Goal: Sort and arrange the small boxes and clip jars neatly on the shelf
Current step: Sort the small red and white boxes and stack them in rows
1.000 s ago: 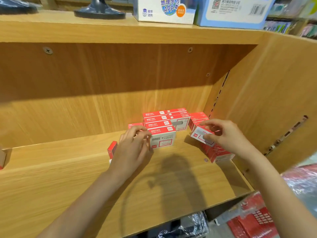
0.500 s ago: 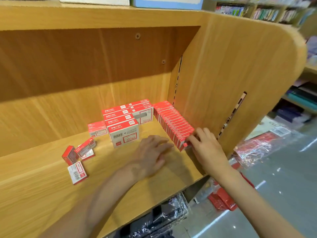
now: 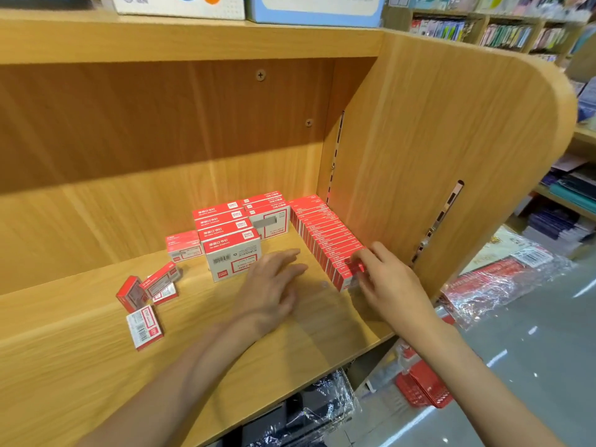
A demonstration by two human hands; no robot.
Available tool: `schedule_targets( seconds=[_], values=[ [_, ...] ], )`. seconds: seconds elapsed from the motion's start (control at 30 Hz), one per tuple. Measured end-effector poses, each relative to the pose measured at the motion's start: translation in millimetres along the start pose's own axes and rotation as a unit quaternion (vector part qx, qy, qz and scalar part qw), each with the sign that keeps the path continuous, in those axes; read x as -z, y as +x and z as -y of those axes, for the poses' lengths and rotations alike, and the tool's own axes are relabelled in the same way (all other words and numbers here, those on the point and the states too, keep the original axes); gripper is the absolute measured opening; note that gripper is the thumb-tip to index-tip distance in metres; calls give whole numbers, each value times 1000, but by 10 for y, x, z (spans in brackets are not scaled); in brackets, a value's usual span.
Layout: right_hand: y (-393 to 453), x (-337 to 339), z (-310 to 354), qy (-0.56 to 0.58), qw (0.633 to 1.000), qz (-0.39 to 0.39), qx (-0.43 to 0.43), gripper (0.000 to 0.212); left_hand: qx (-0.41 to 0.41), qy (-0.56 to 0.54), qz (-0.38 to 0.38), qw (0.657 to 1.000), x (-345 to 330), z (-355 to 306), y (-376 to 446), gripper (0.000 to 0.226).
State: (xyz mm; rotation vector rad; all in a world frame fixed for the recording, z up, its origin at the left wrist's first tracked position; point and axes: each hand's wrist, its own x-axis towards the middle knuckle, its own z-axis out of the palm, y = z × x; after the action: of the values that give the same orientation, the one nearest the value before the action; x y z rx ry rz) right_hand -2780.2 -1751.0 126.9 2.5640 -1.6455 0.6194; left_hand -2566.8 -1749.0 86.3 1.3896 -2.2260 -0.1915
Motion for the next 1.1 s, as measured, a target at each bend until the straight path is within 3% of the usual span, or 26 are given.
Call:
schedule_targets(
  seconds=[0.13, 0.33, 0.47, 0.57, 0.63, 0.7, 0.8, 0.9, 1.03, 1.1],
  values=[
    [210, 12, 259, 85, 995, -19, 46, 17, 48, 3, -87, 995, 289, 188, -240, 38],
    [532, -336, 1016, 216, 962, 29, 162, 15, 111, 76, -177, 975, 748, 541, -784, 33],
    [582, -611, 1526, 273, 939, 131, 164, 30, 217, 95, -146, 961, 864, 843, -1137, 41],
    [630, -817, 1814, 231, 937, 192, 176, 58, 212, -3, -86, 973, 901, 983, -1327, 51],
    [679, -907, 1955, 181, 947, 202, 171, 65, 201, -56, -78, 975, 955, 1007, -1384, 52],
    [707, -938, 2023, 176, 953, 189, 157, 57, 198, -75, -86, 974, 988, 1013, -1399, 48],
    [730, -896, 2042, 194, 963, 135, 131, 26, 223, -108, -108, 963, 1005, 1031, -1385, 52],
    [717, -824, 1971, 142, 971, 150, 120, 28, 245, -118, -128, 954, 1020, 1100, -1360, 56],
    [670, -732, 1900, 221, 950, 209, 67, 23, 259, -138, -157, 943, 1080, 1197, -1345, 37],
    [674, -765, 1893, 202, 955, 210, 65, 20, 245, -124, -158, 949, 1103, 1223, -1359, 28]
  ],
)
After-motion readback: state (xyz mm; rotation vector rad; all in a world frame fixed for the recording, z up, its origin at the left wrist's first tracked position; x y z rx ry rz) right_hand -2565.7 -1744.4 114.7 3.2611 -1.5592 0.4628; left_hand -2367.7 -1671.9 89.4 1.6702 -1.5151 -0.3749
